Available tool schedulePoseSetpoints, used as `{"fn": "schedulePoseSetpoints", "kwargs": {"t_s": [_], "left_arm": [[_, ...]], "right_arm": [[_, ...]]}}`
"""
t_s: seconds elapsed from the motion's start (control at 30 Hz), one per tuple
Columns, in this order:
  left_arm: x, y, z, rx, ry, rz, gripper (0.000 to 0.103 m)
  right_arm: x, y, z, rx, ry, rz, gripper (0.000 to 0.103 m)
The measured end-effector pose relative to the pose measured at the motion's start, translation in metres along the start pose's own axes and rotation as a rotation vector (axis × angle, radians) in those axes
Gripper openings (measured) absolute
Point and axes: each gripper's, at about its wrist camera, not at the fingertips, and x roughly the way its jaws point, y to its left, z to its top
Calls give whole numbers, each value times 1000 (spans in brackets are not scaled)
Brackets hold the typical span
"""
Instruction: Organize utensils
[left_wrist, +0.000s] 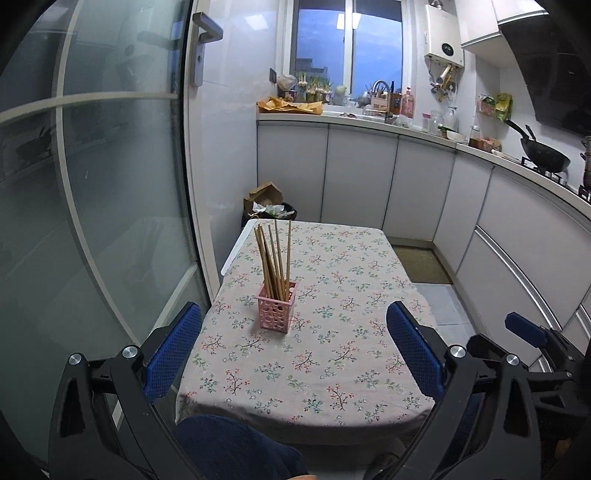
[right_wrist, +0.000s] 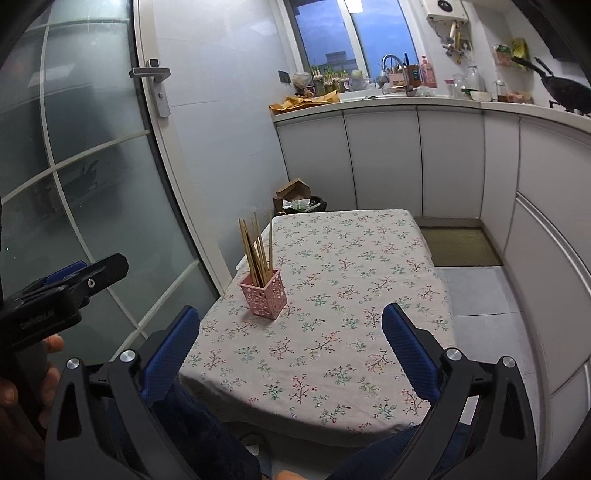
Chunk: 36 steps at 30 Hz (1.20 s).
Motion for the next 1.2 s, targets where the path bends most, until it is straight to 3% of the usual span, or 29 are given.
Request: {"fn": "schedulePoseSetpoints", "kwargs": {"t_s": [0.33,1.2], "left_arm": [[2,6,-4,12,12,13,96],[13,-5,-9,47,65,-4,96]], "right_arm": [[-6,6,9,-15,-22,-60,96],[-8,1,8,-2,-10,-47,96]]}}
